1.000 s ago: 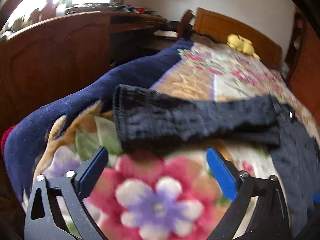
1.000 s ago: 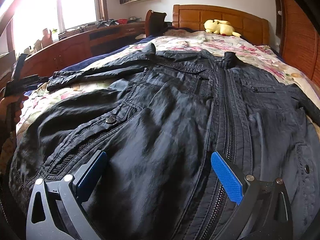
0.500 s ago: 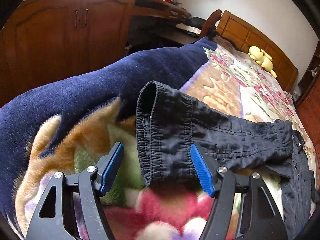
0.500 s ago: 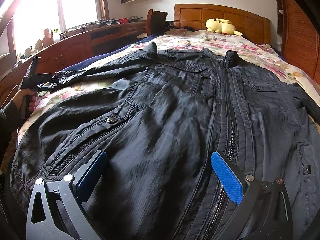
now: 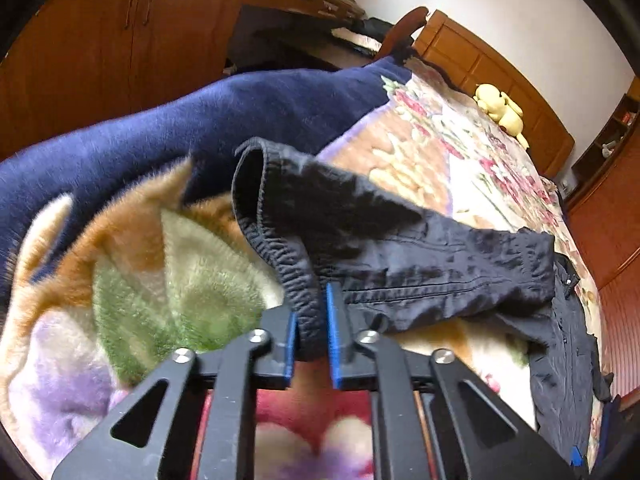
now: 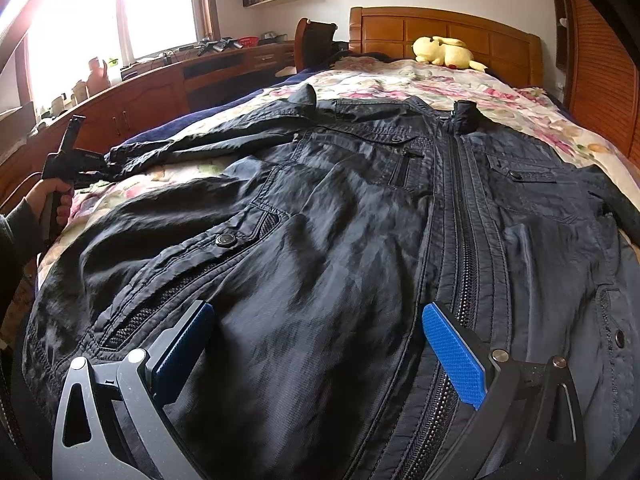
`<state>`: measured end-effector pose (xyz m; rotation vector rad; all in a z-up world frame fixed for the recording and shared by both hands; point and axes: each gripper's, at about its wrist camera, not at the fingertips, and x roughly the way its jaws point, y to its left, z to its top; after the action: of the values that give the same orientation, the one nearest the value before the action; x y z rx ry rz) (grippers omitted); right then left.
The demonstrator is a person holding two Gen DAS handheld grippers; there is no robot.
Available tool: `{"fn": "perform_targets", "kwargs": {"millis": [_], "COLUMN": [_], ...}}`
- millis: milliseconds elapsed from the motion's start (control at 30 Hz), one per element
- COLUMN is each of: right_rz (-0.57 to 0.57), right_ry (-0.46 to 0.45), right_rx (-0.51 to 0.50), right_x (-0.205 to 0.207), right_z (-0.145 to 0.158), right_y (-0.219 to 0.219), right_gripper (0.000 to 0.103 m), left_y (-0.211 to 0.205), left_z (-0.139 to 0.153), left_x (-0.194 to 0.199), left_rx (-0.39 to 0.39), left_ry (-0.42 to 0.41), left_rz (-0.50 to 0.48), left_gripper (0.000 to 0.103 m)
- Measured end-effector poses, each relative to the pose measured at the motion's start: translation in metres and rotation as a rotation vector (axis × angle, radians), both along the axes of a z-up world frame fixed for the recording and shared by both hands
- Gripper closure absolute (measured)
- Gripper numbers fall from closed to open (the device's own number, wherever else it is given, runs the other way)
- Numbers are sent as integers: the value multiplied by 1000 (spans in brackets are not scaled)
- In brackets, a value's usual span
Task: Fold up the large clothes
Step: 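Reach the left tool to the jacket sleeve cuff and grasp it, then lift the sleeve with the left tool and fold it across the jacket body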
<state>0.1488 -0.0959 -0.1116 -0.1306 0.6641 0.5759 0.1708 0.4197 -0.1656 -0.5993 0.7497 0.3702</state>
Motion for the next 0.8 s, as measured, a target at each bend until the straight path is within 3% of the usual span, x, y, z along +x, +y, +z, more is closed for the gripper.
{"fn": "perform_targets", "kwargs": {"millis": [200, 433, 800], "right_rz": [3, 5, 3], "right_ry": [2, 2, 6], "right_rx": [4, 7, 23], "right_x": [-1, -2, -4], "right_z": [0, 0, 0], "right_y": [0, 0, -1], "right_gripper": [0, 0, 0], "left_y": [-42, -126, -284], "left_z": [56, 122, 181], "left_x": [5, 34, 58], "left_rx": [95, 179, 194], "left_ry": [-78, -164, -278], "left_rz": [-65, -240, -574], "left_gripper": [94, 94, 94]}}
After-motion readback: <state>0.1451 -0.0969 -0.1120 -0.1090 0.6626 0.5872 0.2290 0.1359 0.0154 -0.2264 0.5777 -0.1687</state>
